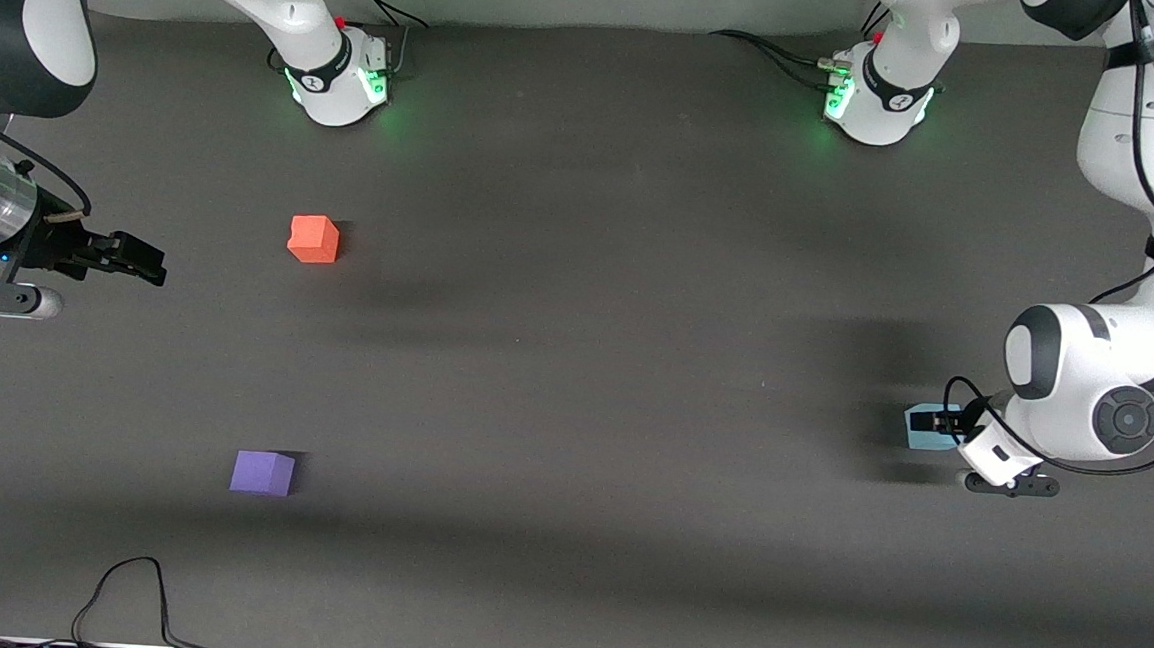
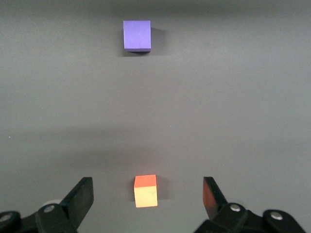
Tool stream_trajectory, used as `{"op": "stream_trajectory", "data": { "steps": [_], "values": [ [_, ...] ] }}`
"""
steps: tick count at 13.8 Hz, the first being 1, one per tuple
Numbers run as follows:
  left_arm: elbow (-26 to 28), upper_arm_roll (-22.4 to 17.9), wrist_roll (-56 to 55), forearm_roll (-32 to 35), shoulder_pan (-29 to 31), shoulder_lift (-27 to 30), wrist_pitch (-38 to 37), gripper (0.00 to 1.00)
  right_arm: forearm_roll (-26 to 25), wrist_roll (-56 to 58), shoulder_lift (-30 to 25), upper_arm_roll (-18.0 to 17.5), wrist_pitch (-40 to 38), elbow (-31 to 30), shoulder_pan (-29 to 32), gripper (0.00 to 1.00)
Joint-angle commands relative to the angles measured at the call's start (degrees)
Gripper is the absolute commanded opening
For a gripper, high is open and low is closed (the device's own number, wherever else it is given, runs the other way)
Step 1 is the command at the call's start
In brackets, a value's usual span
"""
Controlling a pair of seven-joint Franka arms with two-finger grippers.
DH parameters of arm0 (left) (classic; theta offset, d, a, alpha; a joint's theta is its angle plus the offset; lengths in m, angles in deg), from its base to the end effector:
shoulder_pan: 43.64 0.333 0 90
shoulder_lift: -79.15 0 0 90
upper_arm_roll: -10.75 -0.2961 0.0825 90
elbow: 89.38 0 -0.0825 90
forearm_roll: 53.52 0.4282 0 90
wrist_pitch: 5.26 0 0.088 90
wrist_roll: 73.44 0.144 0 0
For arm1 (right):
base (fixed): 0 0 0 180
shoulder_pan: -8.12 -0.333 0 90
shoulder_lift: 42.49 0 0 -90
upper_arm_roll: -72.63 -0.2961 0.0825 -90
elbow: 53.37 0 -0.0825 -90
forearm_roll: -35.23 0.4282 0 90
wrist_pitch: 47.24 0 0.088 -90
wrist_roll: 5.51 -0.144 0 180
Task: Place blue block between orange and purple blocks
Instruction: 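Lift the light blue cube with the left gripper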
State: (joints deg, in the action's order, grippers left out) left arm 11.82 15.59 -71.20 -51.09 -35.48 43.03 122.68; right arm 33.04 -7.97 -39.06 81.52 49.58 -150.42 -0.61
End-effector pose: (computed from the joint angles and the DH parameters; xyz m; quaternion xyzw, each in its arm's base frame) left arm 0.6547 0.0400 0.1096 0.9967 0.0011 -0.0799 0.0137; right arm 0.6147 -0.0053 0.4781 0.9990 -0.0200 -0.0311 0.0241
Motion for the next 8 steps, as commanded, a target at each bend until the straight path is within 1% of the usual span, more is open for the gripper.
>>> {"op": "stream_trajectory", "data": {
  "steps": [1, 3, 4, 5, 6, 7, 8],
  "values": [
    [-0.56, -0.09, -0.14, -0.67, -0.24, -0.18, 0.48, 1.0, 0.86, 1.32, -0.7, 0.6, 0.03, -0.16, -0.59, 1.0],
    [-0.74, -0.09, -0.14, -0.67, -0.33, -0.09, 0.56, 0.99, 0.87, 1.32, -0.7, 0.6, 0.03, -0.16, -0.59, 1.0],
    [-0.65, -0.09, -0.14, -0.58, -0.24, 0.0, 0.91, 0.61, 0.87, 1.32, -0.7, 0.6, -0.06, -0.25, -0.59, 1.0],
    [-0.65, -0.09, -0.14, -0.67, -0.33, 0.78, -0.13, 0.3, 0.87, 1.32, -0.7, 0.6, -0.06, -0.25, -0.67, 1.0],
    [-0.56, 0.08, -0.22, -0.67, -0.24, 2.09, -1.53, 0.27, 0.87, 1.32, -0.61, 0.6, -0.06, -0.25, -0.59, 1.0],
    [-0.56, 0.08, -0.05, -0.67, -0.16, 3.67, -4.24, 0.27, 0.87, 1.32, -0.61, 0.6, -0.06, -0.25, -0.67, 1.0],
    [-0.56, 0.08, 0.73, -0.67, 0.19, 6.91, -7.75, 0.26, 0.87, 1.32, -0.61, 0.69, -0.06, -0.33, -0.68, 1.0]
  ]
}}
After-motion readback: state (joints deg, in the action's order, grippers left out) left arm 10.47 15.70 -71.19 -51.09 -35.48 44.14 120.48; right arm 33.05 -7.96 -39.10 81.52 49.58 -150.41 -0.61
